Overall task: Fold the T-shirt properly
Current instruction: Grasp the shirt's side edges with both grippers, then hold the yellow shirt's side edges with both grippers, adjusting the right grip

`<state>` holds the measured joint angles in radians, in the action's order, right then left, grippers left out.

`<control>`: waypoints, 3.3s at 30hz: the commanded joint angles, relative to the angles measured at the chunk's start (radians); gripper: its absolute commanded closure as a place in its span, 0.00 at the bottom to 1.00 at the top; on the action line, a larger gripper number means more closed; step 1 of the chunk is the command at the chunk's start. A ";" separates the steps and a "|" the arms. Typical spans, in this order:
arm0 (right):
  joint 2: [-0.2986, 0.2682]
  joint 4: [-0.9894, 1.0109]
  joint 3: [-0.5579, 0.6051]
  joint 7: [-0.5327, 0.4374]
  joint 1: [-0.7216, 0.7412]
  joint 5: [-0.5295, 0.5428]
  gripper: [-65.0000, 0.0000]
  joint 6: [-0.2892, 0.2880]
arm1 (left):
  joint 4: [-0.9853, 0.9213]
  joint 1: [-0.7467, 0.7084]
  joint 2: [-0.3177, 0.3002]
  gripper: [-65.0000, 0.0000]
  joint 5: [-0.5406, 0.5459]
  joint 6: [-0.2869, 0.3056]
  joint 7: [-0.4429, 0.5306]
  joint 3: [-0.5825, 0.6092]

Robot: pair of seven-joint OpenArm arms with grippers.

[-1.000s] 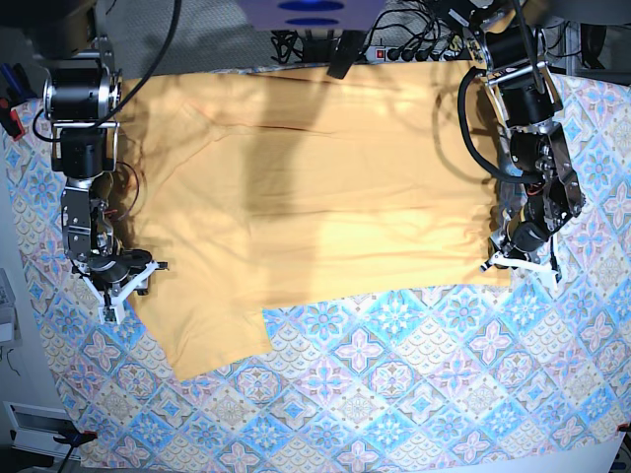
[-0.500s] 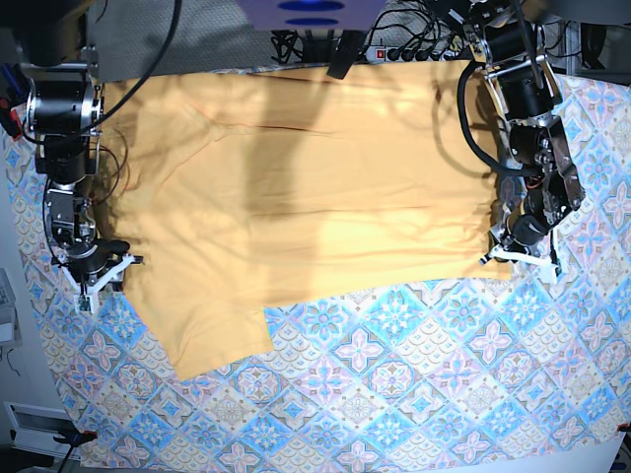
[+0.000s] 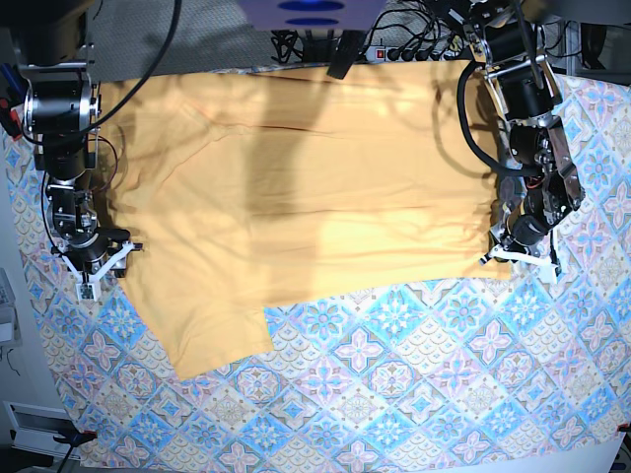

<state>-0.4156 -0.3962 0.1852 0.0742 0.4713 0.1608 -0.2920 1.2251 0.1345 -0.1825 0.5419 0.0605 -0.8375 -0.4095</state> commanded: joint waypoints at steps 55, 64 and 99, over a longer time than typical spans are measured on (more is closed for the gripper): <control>-0.001 -0.198 -0.082 0.066 -0.049 0.006 0.61 -0.166 | 0.238 -0.101 0.021 1.00 0.008 0.008 0.017 -0.002; -0.001 -0.140 -0.080 0.000 -0.023 0.006 0.48 -0.160 | 0.238 -0.101 0.019 1.00 0.008 0.008 0.020 -0.002; -0.052 -0.237 -0.125 0.066 -0.101 0.018 0.99 -0.264 | 0.238 -0.103 0.019 1.00 0.008 0.008 0.020 -0.002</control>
<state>-0.4500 -0.6247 0.0639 0.1677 0.3504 0.1638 -0.5560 1.4429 0.0162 -0.1520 0.5415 0.0589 -0.8341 -0.4099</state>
